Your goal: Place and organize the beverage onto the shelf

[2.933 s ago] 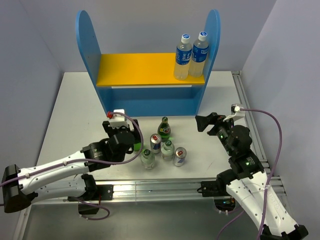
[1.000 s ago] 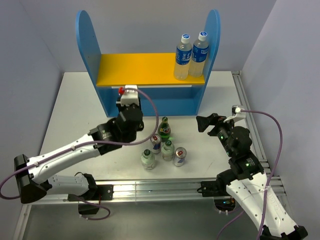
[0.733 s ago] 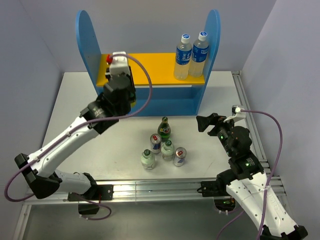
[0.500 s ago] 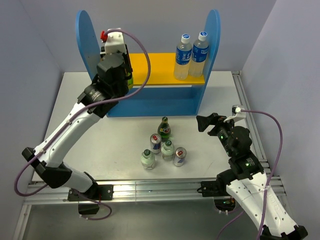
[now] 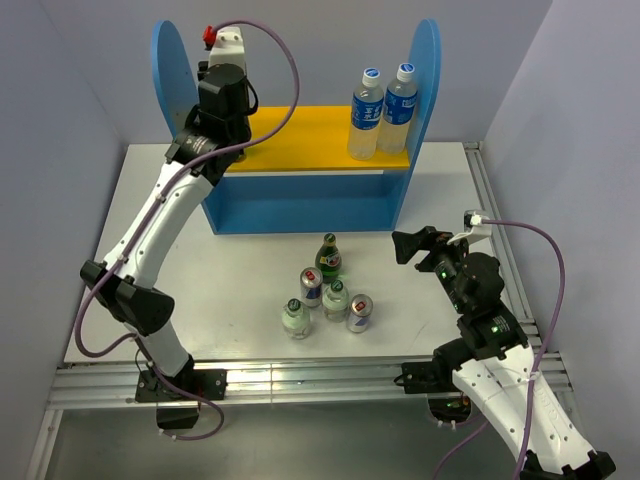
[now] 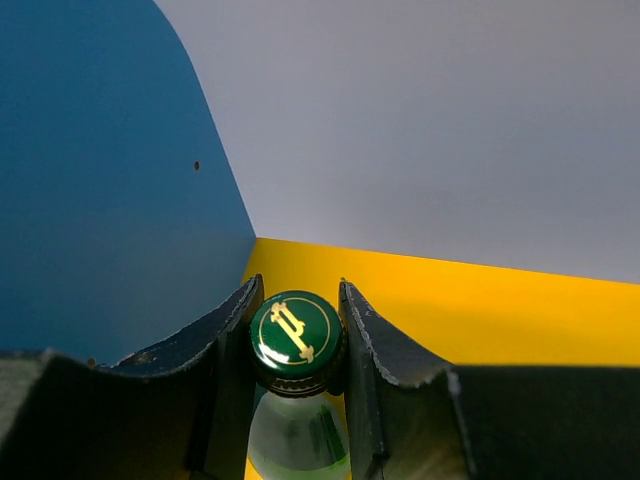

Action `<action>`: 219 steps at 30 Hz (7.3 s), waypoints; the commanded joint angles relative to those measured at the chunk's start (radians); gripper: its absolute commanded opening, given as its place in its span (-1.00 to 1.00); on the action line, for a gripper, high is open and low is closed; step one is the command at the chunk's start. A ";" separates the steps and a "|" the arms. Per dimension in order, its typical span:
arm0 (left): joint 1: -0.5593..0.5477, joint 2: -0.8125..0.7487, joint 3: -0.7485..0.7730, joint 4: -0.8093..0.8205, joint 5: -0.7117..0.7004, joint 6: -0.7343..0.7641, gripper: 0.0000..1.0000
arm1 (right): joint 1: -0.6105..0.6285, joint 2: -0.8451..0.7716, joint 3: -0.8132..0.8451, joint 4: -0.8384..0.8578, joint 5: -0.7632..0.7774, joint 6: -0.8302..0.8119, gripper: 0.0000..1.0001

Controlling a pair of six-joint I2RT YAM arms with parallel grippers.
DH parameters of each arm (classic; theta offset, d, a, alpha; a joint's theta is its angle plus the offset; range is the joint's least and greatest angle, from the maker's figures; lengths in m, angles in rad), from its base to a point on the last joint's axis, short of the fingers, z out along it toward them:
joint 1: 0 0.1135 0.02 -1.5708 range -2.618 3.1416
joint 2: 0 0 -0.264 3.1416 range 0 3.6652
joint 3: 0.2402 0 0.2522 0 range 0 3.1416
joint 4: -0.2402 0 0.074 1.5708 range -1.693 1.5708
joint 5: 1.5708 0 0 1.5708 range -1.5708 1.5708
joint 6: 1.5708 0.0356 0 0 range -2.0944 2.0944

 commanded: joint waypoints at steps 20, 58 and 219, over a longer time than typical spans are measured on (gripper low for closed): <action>0.157 -0.134 -0.211 0.223 0.062 -0.102 0.80 | 0.007 0.008 -0.014 0.053 -0.003 -0.002 0.95; -0.545 -0.562 -1.084 0.373 0.140 -0.407 0.93 | 0.007 -0.018 -0.002 0.001 0.071 0.009 0.94; -0.002 -0.163 -0.229 0.321 0.079 -0.042 0.41 | 0.005 -0.029 -0.082 0.049 0.086 0.009 0.95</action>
